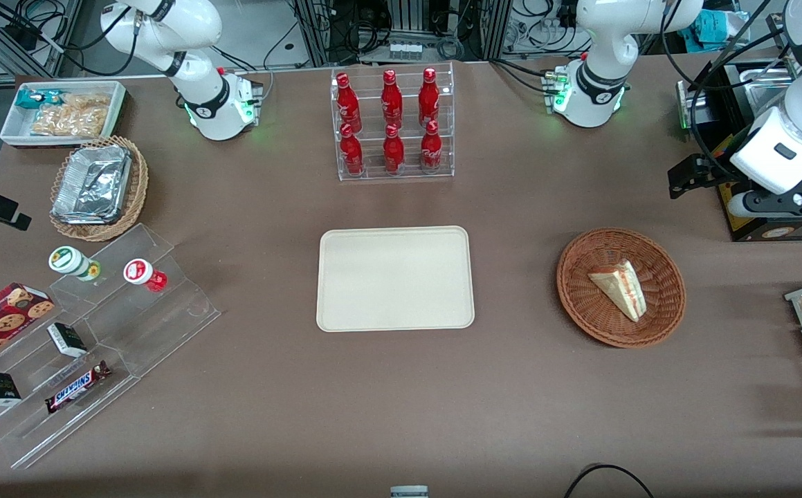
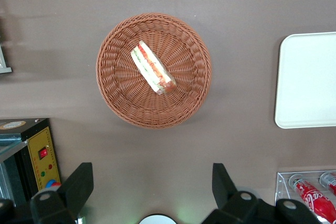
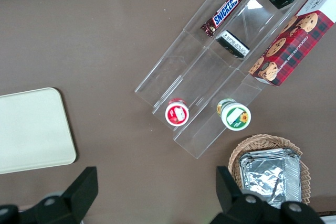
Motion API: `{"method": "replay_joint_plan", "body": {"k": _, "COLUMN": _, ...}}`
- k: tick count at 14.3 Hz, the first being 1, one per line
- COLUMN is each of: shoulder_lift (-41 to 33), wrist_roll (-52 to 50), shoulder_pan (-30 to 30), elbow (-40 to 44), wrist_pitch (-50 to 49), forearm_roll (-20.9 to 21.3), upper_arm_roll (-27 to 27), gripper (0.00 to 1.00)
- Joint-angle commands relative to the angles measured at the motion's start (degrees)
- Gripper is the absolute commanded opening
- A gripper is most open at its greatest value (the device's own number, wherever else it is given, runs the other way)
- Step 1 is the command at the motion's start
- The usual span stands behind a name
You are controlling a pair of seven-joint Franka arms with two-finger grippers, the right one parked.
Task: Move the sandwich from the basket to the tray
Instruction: 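Lower the open left gripper over the wrapped sandwich in the wicker basket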
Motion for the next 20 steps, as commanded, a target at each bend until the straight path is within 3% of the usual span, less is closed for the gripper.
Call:
{"method": "replay_joint_plan", "body": {"k": 1, "shoulder_lift": 0.5, "wrist_roll": 1.2, "shoulder_pan": -0.7, "elbow": 0.5, "wrist_pitch": 0.6, "forearm_roll": -0.2, "upper_arm_roll": 0.6, "gripper": 1.0}}
{"method": "replay_joint_plan", "body": {"k": 7, "shoulder_lift": 2.6, "wrist_roll": 0.7, "shoulder_pan": -0.7, "elbow": -8.0, "wrist_pitch": 6.1, "forearm_roll": 0.1, "upper_arm_roll": 0.7, "gripper": 1.0}}
{"method": "replay_joint_plan", "body": {"k": 15, "shoulder_lift": 1.8, "wrist_roll": -0.9, "shoulder_pan": -0.3, "elbow": -33.5, "wrist_pitch": 39.3, "forearm_roll": 0.3, "upper_arm_roll": 1.4, "gripper": 1.0}}
{"method": "replay_joint_plan", "body": {"k": 20, "shoulder_lift": 5.2, "wrist_roll": -25.1, "shoulder_pan": 0.2, "elbow": -35.1, "wrist_pitch": 46.1, "forearm_roll": 0.3, "upper_arm_roll": 1.6, "gripper": 1.0}}
